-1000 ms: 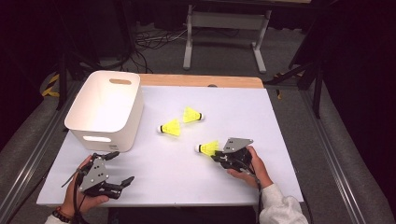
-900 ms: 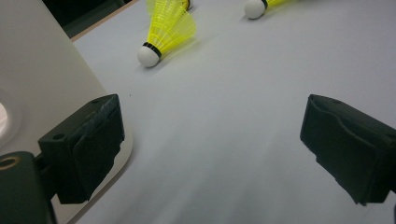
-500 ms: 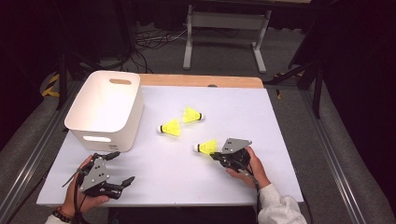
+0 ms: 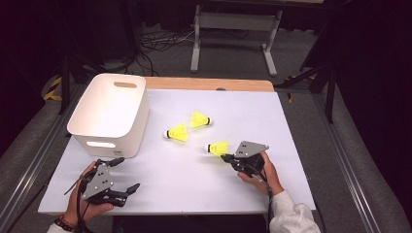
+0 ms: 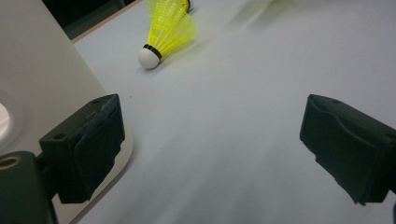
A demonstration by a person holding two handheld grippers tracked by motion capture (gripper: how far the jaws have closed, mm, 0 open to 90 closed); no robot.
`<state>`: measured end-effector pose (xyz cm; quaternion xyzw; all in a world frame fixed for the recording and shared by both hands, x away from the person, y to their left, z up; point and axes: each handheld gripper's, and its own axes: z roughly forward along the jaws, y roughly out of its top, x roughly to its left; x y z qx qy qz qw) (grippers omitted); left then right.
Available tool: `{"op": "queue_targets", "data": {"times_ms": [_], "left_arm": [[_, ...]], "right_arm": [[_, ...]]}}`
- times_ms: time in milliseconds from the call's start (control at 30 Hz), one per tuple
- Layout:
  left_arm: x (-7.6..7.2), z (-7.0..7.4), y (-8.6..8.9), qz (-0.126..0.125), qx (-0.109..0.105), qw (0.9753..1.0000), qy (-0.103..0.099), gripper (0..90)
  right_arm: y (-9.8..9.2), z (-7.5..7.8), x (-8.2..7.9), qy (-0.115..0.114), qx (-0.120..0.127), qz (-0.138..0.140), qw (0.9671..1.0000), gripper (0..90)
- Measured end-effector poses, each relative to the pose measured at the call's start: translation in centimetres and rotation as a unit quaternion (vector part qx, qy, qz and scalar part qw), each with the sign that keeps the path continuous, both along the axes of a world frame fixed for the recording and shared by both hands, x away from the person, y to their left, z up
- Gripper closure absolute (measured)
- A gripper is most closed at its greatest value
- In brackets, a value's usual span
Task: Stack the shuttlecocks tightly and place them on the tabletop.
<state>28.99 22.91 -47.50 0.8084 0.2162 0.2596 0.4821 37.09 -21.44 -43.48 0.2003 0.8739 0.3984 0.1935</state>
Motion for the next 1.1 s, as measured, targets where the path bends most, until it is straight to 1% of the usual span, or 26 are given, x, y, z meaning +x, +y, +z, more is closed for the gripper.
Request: {"op": "queue_targets", "data": {"times_ms": [67, 133, 333, 400, 500, 567, 667, 900, 1033, 1100], "left_arm": [[0.0, 0.0, 0.0, 0.0, 0.0, 1.0, 0.001, 7.5], [0.0, 0.0, 0.0, 0.0, 0.001, 1.0, 0.0, 7.5], [0.0, 0.0, 0.0, 0.0, -0.002, 1.0, 0.001, 7.5], [0.0, 0.0, -0.1, -0.002, -0.003, 1.0, 0.004, 7.6], [0.0, 0.1, -0.1, -0.004, -0.006, 1.0, 0.003, 7.7], [0.0, 0.1, -0.2, -0.006, -0.008, 0.9999, 0.004, 7.8], [0.0, 0.0, -0.1, -0.006, -0.008, 0.9999, 0.005, 7.7], [0.0, 0.0, -0.1, -0.008, -0.008, 0.9999, 0.003, 7.6], [0.0, 0.0, -0.1, -0.009, -0.009, 0.9999, 0.003, 7.6], [-0.1, 0.0, -0.1, -0.01, -0.009, 0.9999, 0.003, 7.6]], "right_arm": [[-0.1, 0.2, 0.0, -0.003, 0.001, -0.001, 1.0, 90.0], [-0.1, 0.4, 0.2, -0.005, 0.008, -0.003, 0.9999, 90.0], [0.4, 0.9, 0.9, -0.014, 0.007, -0.003, 0.9999, 90.0], [0.6, 1.0, 1.3, -0.011, 0.013, -0.003, 0.9998, 90.0], [0.9, 1.2, 1.9, -0.007, 0.015, -0.004, 0.9999, 90.0], [1.3, 1.3, 2.6, -0.005, 0.012, -0.007, 0.9999, 90.0], [1.8, 1.4, 3.5, 0.0, 0.015, -0.01, 0.9998, 90.0], [3.1, 0.8, 5.5, 0.015, 0.0, -0.015, 0.9998, 90.0], [3.9, 0.5, 6.2, 0.021, -0.003, -0.013, 0.9997, 90.0], [4.4, 0.4, 6.5, 0.023, -0.008, -0.011, 0.9996, 90.0]]}}
